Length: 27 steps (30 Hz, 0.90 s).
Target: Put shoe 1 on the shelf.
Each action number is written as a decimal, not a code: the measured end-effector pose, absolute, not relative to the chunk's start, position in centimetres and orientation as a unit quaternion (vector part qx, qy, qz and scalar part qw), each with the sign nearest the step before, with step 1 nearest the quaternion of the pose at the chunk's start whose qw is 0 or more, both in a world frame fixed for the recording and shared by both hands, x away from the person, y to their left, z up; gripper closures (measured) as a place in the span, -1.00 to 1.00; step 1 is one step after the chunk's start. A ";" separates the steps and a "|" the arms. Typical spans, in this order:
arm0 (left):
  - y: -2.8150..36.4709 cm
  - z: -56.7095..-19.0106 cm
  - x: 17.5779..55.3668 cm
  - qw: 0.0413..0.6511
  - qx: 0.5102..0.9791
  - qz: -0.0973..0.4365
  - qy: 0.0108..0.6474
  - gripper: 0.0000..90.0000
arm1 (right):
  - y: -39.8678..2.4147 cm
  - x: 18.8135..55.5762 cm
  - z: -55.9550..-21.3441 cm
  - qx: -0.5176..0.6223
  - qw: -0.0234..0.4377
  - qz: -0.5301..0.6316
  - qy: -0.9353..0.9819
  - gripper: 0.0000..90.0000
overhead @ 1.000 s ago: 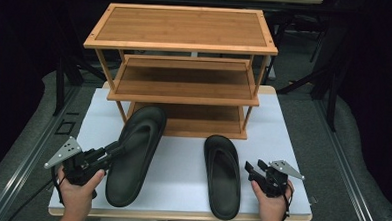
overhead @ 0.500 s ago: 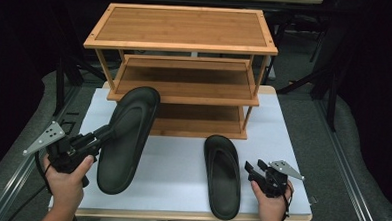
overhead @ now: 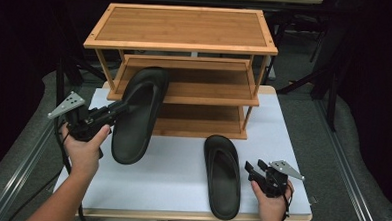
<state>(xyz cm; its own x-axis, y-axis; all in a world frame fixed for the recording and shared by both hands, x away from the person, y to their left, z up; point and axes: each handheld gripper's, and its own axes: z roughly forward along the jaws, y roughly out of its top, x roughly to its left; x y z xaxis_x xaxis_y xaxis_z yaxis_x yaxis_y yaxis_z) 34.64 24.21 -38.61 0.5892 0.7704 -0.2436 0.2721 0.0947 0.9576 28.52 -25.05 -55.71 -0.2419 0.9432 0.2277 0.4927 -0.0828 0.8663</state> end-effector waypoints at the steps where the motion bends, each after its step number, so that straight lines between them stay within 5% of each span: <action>1: 24.0 -38.6 35.1 0.617 0.642 0.201 0.408 0.56 | -25.0 28.6 -55.8 0.566 0.242 0.474 0.630 0.02; 27: 17.6 -37.5 45.2 0.576 0.647 0.223 0.448 0.56 | -25.3 28.6 -55.8 0.566 0.234 0.480 0.629 0.02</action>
<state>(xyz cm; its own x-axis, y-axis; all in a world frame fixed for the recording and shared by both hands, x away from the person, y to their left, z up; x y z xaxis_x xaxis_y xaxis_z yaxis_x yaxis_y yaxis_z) 45.18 17.57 -37.55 0.4999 0.8358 -0.2273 0.3224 0.0640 0.9444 28.63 -25.25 -55.79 -0.2505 0.9359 0.2479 0.4866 -0.0997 0.8679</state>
